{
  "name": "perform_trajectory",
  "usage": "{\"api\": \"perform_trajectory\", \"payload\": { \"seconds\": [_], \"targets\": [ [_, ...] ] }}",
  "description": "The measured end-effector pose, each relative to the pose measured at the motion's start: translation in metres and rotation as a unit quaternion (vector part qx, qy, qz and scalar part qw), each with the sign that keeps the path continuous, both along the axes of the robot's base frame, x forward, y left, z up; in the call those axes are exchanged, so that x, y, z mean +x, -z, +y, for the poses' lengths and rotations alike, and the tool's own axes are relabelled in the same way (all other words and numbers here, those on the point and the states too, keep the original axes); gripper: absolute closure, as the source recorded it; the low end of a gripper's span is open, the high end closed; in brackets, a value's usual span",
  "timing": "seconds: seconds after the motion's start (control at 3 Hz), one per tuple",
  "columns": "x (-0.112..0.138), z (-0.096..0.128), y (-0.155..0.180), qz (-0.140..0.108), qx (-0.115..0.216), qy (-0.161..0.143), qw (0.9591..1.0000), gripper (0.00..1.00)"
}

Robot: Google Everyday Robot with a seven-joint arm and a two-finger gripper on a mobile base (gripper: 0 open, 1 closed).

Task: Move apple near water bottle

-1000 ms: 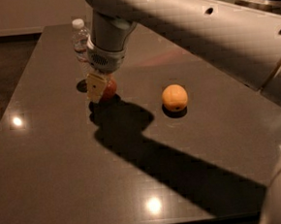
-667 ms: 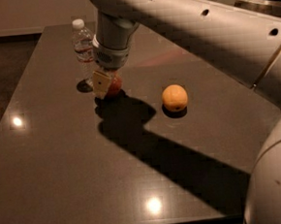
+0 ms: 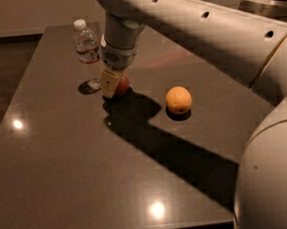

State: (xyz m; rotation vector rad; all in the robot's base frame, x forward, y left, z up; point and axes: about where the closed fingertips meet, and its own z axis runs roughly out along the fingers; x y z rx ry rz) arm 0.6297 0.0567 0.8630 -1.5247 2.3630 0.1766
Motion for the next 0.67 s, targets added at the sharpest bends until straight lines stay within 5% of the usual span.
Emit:
{"api": "perform_trajectory", "payload": {
  "seconds": [0.67],
  "targets": [
    [0.0085, -0.0050, 0.0035, 0.007, 0.001, 0.004, 1.0000, 0.15]
  ]
}}
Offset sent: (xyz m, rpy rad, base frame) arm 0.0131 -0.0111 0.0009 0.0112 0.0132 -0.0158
